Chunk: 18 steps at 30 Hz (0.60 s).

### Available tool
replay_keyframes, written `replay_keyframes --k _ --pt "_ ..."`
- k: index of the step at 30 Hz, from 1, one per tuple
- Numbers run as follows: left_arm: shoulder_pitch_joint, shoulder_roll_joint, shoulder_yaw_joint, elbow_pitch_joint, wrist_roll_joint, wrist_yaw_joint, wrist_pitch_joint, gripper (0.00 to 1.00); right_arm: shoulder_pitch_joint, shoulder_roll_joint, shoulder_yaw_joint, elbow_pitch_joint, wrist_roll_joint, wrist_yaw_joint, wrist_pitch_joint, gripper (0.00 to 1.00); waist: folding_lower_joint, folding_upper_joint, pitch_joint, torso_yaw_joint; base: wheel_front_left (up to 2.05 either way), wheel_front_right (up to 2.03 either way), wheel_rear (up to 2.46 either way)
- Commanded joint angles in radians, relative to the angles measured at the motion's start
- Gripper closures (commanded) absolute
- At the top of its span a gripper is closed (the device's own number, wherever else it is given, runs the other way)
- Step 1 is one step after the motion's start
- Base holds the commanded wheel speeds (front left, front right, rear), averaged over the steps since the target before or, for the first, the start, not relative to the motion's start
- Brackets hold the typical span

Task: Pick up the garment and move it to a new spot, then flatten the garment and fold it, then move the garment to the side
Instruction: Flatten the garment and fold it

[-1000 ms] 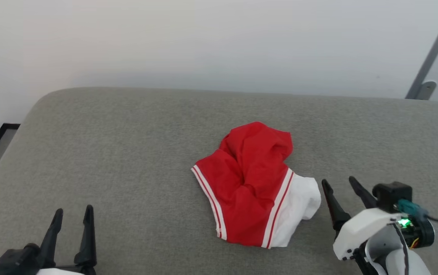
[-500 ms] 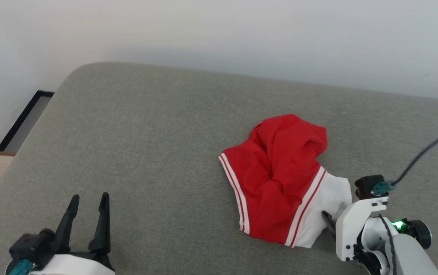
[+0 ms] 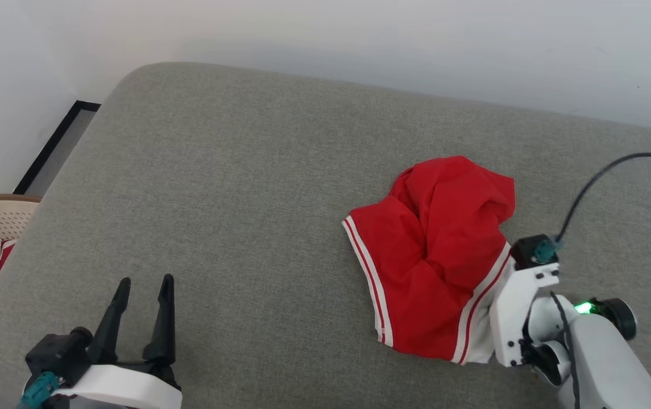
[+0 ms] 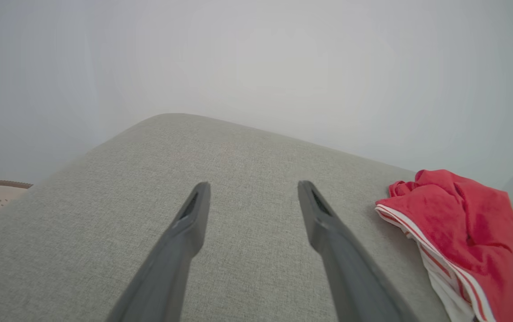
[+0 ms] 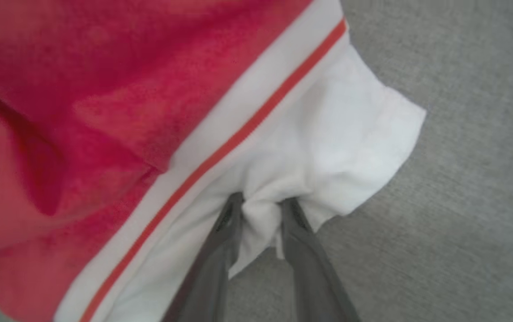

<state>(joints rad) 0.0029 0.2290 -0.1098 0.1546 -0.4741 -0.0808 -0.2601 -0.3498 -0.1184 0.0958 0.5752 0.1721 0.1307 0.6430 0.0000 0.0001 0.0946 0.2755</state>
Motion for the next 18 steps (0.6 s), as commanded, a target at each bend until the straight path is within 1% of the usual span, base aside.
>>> replay_keyframes --k 1,4,5,9,12,13,18 --pt "-0.020 0.001 0.007 0.003 -0.001 -0.005 -0.006 0.00 0.032 0.005 0.020 0.024 0.009 0.000 0.026 1.00 0.0000 -0.0001 0.001 -0.005 0.00 0.00 0.00" --pt "-0.018 0.004 0.020 0.005 0.003 -0.007 -0.006 0.00 0.012 -0.021 0.035 -0.035 0.038 0.000 0.043 1.00 0.0000 -0.0001 0.002 -0.022 0.00 0.00 0.00" --pt "-0.013 0.003 0.032 -0.001 0.002 -0.009 -0.006 0.00 0.000 -0.041 0.038 -0.094 0.060 0.000 0.052 1.00 0.0000 -0.0001 0.002 -0.038 0.00 0.00 0.00" --pt "0.004 0.002 0.055 -0.009 0.005 -0.012 -0.006 0.00 -0.007 -0.085 0.027 -0.208 0.085 0.000 0.095 1.00 0.0000 -0.0001 0.003 -0.075 0.00 0.00 0.00" --pt "0.014 -0.001 0.071 -0.014 0.010 -0.014 -0.006 0.00 0.000 -0.117 -0.007 -0.286 0.093 0.000 0.138 1.00 0.0000 -0.0001 0.006 -0.101 0.00 0.00 0.00" --pt "0.014 -0.001 0.071 -0.014 0.010 -0.014 -0.006 0.00 0.000 -0.117 -0.007 -0.286 0.093 0.000 0.138 1.00 0.0000 -0.0001 0.006 -0.101 0.00 0.00 0.00" --pt "0.010 -0.009 0.083 -0.015 0.015 -0.024 -0.007 0.00 0.023 -0.155 -0.104 -0.372 0.089 0.000 0.200 1.00 0.0000 -0.0001 0.018 -0.132 0.00 0.00 0.00"
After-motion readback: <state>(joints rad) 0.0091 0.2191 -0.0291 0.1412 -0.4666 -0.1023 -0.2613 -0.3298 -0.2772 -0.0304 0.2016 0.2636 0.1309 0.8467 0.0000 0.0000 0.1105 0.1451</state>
